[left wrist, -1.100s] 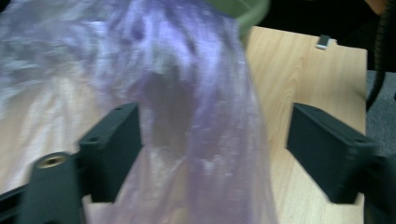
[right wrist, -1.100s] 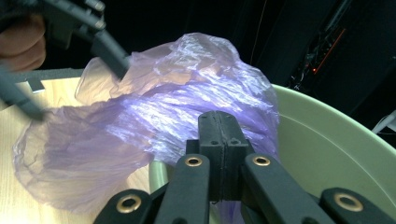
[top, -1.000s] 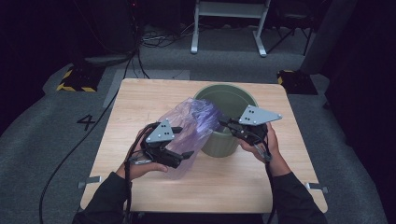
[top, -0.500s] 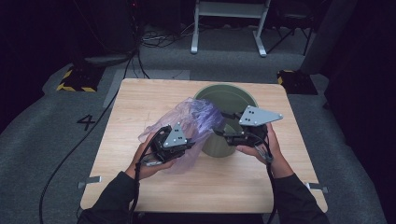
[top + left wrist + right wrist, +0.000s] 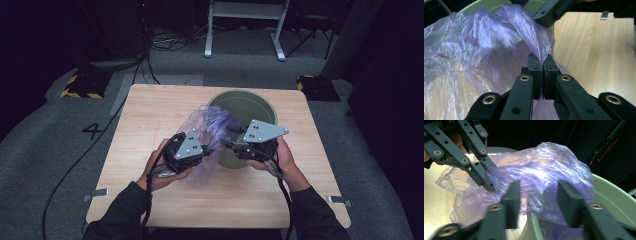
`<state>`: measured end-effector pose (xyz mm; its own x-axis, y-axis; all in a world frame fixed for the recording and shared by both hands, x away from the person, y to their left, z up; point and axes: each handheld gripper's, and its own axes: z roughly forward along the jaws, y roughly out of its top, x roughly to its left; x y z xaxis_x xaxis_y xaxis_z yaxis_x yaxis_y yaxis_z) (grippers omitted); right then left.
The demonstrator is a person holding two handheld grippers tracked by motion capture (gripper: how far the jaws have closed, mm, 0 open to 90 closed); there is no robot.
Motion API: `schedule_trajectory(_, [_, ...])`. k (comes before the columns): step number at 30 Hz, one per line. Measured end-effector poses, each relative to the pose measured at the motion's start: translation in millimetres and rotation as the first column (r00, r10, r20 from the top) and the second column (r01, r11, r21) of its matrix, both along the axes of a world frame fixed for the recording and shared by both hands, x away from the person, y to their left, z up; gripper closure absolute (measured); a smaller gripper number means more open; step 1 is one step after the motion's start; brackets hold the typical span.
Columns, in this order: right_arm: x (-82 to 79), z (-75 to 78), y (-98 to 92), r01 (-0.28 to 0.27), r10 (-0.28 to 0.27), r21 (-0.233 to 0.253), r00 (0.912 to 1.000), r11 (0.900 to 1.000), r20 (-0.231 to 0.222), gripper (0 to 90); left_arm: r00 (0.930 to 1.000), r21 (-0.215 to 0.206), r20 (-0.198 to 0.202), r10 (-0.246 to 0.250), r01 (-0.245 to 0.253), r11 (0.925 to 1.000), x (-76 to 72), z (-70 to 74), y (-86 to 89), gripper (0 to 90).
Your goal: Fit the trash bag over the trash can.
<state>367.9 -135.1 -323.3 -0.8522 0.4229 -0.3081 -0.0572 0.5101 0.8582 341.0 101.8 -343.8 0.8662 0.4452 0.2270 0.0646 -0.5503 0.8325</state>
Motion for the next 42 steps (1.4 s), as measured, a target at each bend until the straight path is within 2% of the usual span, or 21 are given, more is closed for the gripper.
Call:
schedule_trajectory(3, [-0.7, 1.1, -1.6, -0.009, 0.009, 0.014, 0.9999, 1.000, 0.012, 77.5, 1.0000, -0.014, -0.002, -0.005, 0.004, 0.9999, -0.1, 2.7, -0.8, 84.2])
schedule_trajectory(6, [0.8, 2.3, -6.6, -0.011, 0.010, 0.050, 0.9999, 0.999, 0.013, 90.0, 0.9999, -0.034, -0.008, -0.012, 0.012, 0.9994, -0.3, 4.6, 0.4, 80.4])
schedule_trajectory(7, [1.1, 2.4, -7.5, -0.008, 0.007, 0.055, 0.9999, 0.998, 0.015, 90.0, 0.9999, -0.034, -0.008, -0.012, 0.012, 0.9994, -0.3, 4.6, 0.4, 79.5])
schedule_trajectory(11, [1.4, 2.5, -10.2, 0.016, -0.017, 0.066, 0.9997, 0.998, 0.020, 90.0, 0.9998, -0.048, -0.019, -0.002, 0.001, 0.9988, 0.4, 5.4, 3.7, 63.6])
schedule_trajectory(14, [3.4, 2.6, -13.8, 0.024, -0.025, 0.083, 0.9997, 0.996, 0.005, 90.0, 0.9996, -0.069, -0.027, -0.011, 0.009, 0.9976, -0.9, 6.5, 7.8, 66.1])
schedule_trajectory(17, [3.6, 2.4, -14.2, 0.036, -0.037, 0.073, 0.9992, 0.997, 0.014, 90.0, 0.9999, -0.048, -0.008, -0.009, 0.009, 0.9988, -3.1, 7.9, 9.2, 66.2])
schedule_trajectory(19, [4.4, 2.3, -15.3, 0.052, -0.053, 0.072, 0.9984, 0.996, 0.019, 90.0, 1.0000, -0.050, -0.005, 0.000, 0.000, 0.9988, -4.3, 8.8, 10.4, 57.3])
schedule_trajectory(21, [6.7, 1.9, -18.9, 0.070, -0.071, 0.080, 0.9974, 0.994, 0.013, 90.0, 0.9998, -0.049, -0.005, 0.021, -0.021, 0.9986, -5.3, 9.6, 13.1, 42.8])
schedule_trajectory(24, [10.2, 0.8, -23.9, 0.096, -0.097, 0.084, 0.9952, 0.992, 0.008, 90.0, 0.9985, -0.047, -0.028, 0.046, -0.047, 0.9978, -8.5, 10.1, 21.5, 31.1])
schedule_trajectory(25, [14.1, -0.1, -30.4, 0.121, -0.120, 0.099, 0.9927, 0.988, -0.009, 90.0, 0.9983, -0.052, -0.026, 0.052, -0.053, 0.9972, -10.6, 10.6, 25.8, 29.8])
schedule_trajectory(26, [14.1, -0.1, -30.4, 0.121, -0.120, 0.099, 0.9927, 0.988, -0.009, 90.0, 0.9982, -0.064, -0.027, 0.053, -0.055, 0.9965, -12.9, 11.2, 30.5, 29.8])
schedule_trajectory(27, [17.5, -1.0, -36.4, 0.146, -0.145, 0.103, 0.9893, 0.984, -0.016, 90.0, 0.9988, -0.080, -0.024, 0.043, -0.045, 0.9958, -15.4, 12.2, 35.9, 26.5])
schedule_trajectory(29, [19.2, -1.4, -39.5, 0.157, -0.156, 0.107, 0.9876, 0.982, -0.022, 90.0, 0.9990, -0.118, -0.020, 0.039, -0.041, 0.9921, -21.4, 14.3, 46.2, 24.9])
schedule_trajectory(31, [23.7, -1.9, -47.8, 0.195, -0.192, 0.112, 0.9807, 0.974, -0.035, 90.0, 0.9998, -0.143, -0.007, 0.019, -0.020, 0.9895, -29.5, 17.3, 58.1, 22.3])
schedule_trajectory(34, [26.5, -1.9, -52.1, 0.215, -0.212, 0.112, 0.9765, 0.970, -0.040, 90.0, 0.9999, -0.150, 0.005, 0.014, -0.014, 0.9887, -33.3, 18.0, 63.5, 21.1])
schedule_trajectory(36, [30.7, -2.2, -57.1, 0.240, -0.236, 0.111, 0.9707, 0.964, -0.047, 90.0, 0.9999, -0.165, 0.000, 0.014, -0.014, 0.9863, -34.2, 17.1, 66.5, 20.1])
schedule_trajectory(37, [30.7, -2.2, -57.1, 0.240, -0.236, 0.111, 0.9707, 0.964, -0.047, 90.0, 0.9999, -0.170, -0.007, 0.009, -0.010, 0.9854, -34.2, 16.1, 68.1, 20.1])
schedule_trajectory(39, [33.7, -2.7, -59.5, 0.256, -0.252, 0.108, 0.9665, 0.961, -0.050, 90.0, 0.9998, -0.167, -0.020, 0.003, -0.006, 0.9860, -33.7, 12.1, 68.9, 19.5])
schedule_trajectory(40, [36.4, -3.7, -61.0, 0.274, -0.270, 0.105, 0.9614, 0.956, -0.053, 90.0, 0.9996, -0.169, -0.027, -0.005, 0.000, 0.9856, -33.6, 9.3, 68.3, 19.1])
schedule_trajectory(41, [36.4, -3.7, -61.0, 0.274, -0.270, 0.105, 0.9614, 0.956, -0.053, 90.0, 0.9994, -0.165, -0.033, -0.011, 0.006, 0.9863, -33.6, 6.4, 66.7, 19.1])
schedule_trajectory(42, [39.5, -4.7, -62.2, 0.290, -0.286, 0.092, 0.9567, 0.953, -0.054, 90.0, 0.9992, -0.153, -0.036, -0.018, 0.012, 0.9881, -33.2, 3.2, 63.5, 18.3])
